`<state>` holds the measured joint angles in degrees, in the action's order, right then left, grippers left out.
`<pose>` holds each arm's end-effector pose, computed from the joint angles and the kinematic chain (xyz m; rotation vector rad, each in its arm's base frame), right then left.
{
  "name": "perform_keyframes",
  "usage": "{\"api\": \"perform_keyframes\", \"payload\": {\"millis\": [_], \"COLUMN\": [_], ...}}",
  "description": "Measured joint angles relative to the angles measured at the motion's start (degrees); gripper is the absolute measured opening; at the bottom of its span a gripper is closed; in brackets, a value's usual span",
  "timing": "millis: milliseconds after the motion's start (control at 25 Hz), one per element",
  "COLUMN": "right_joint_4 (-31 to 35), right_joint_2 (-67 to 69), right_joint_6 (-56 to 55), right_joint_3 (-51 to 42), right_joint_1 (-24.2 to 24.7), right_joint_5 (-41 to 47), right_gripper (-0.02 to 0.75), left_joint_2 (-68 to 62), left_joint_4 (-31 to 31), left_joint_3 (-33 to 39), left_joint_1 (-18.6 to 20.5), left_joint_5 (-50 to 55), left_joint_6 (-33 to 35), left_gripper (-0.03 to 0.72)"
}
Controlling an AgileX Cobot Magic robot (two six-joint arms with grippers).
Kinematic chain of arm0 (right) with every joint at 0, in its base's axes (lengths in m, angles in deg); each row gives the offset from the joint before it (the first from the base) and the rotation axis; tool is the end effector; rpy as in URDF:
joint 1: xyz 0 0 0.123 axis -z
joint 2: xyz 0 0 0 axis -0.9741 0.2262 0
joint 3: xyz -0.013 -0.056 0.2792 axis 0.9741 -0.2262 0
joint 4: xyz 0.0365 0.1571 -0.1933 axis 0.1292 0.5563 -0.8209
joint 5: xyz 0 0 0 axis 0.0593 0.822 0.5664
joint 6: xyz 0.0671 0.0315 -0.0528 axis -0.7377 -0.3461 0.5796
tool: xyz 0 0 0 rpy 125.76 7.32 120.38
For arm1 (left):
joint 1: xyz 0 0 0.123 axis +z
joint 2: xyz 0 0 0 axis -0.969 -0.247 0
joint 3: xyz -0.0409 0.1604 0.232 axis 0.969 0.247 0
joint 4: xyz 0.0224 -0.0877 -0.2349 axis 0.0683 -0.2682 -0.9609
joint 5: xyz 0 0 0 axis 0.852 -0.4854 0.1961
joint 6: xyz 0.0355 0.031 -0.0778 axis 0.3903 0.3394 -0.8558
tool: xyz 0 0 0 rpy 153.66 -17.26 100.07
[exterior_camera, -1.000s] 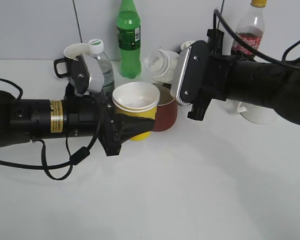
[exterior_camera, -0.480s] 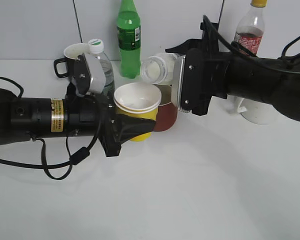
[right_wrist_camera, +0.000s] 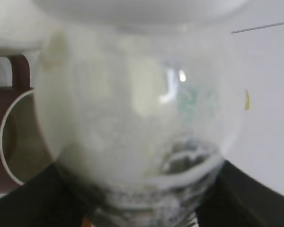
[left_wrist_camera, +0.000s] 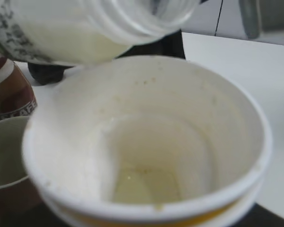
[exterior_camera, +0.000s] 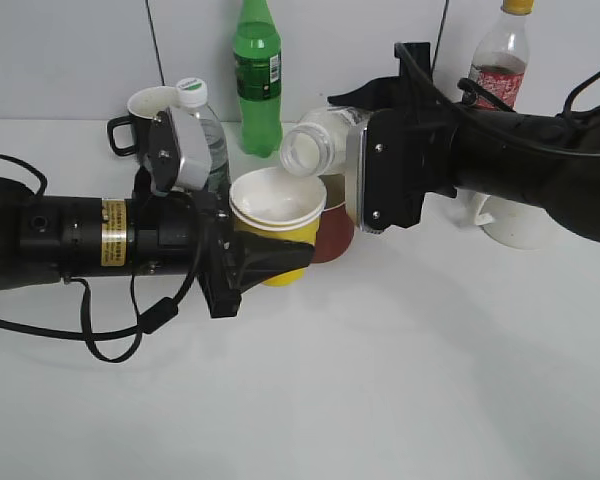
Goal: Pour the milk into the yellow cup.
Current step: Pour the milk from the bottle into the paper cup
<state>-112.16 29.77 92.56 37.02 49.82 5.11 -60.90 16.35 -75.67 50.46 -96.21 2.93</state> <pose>0.3059 0.1855 0.1977 -1.6129 0.9333 -0.3819 0.2675 -0.1988 0.1504 1.1608 1.5827 -0.9025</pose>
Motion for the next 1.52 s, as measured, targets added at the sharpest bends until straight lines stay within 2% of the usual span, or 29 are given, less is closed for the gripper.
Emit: {"api": "perform_keyframes", "payload": {"millis": [1520], "right_joint_4": [0.8], "right_joint_2": [0.0], "right_joint_6": [11.2], "right_joint_3": [0.0], "right_joint_1": [0.0], "right_joint_5": [-5.6], "right_gripper": [0.435], "left_joint_2": [0.0], "left_joint_4": [2.9], "left_joint_3": [0.0], "left_joint_1": [0.0], "left_joint_5": [-1.3], "left_joint_6": [0.0], "left_gripper": [0.359]}}
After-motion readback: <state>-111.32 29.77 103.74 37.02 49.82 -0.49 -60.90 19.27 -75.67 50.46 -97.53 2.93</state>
